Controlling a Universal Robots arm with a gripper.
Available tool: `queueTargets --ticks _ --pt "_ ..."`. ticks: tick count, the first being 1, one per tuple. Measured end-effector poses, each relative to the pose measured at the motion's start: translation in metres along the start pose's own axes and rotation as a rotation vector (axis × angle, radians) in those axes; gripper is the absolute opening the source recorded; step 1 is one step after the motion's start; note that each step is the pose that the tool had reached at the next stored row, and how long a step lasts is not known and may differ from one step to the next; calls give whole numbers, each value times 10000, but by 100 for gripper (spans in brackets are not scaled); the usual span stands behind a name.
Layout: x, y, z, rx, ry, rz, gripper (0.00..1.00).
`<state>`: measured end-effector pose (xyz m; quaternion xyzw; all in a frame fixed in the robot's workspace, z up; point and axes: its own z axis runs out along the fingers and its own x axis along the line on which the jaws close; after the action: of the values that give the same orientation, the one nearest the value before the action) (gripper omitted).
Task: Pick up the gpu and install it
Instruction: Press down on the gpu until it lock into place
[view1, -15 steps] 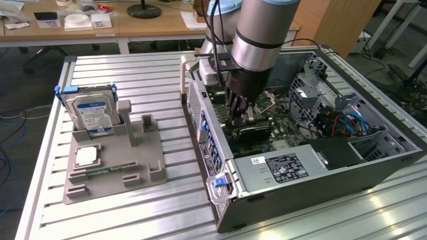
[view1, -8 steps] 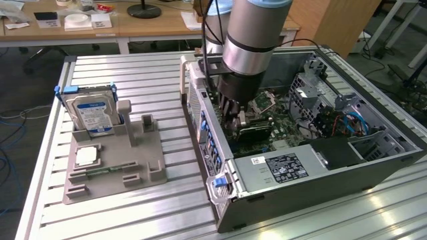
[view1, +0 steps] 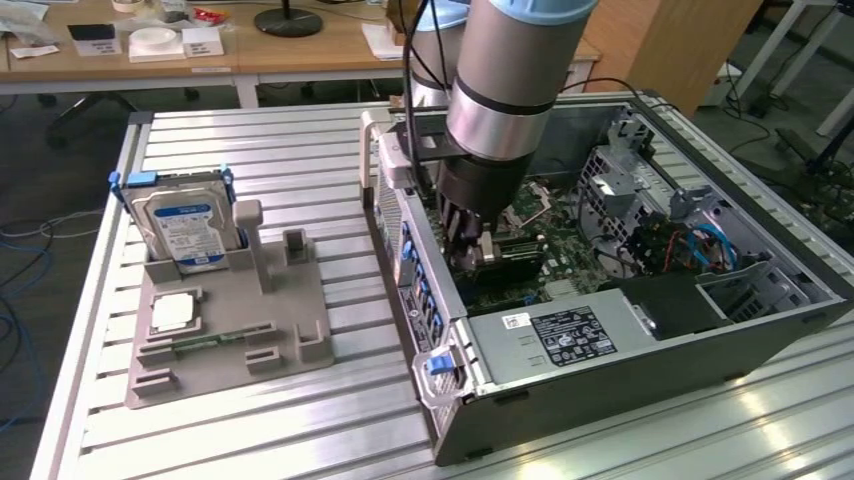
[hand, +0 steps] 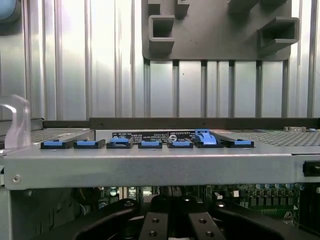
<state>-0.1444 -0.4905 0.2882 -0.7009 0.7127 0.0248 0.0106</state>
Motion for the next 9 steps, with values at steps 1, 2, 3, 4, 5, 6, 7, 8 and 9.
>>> queueTargets --ticks 1,2,3,4,5,6,7,8,9 --pt "0 2 0 -1 1 0 11" --pt "-1 6 0 -1 2 1 11" --pt "-1 10 0 -1 1 1 11" --pt "-1 16 0 -1 2 1 11" --pt "-1 26 0 -1 2 0 11" --pt "-2 33 1 -1 1 0 11" --pt "-5 36 2 0 1 0 11" --pt "-10 37 3 -1 2 0 11" --pt "-18 37 6 -1 2 -1 11"
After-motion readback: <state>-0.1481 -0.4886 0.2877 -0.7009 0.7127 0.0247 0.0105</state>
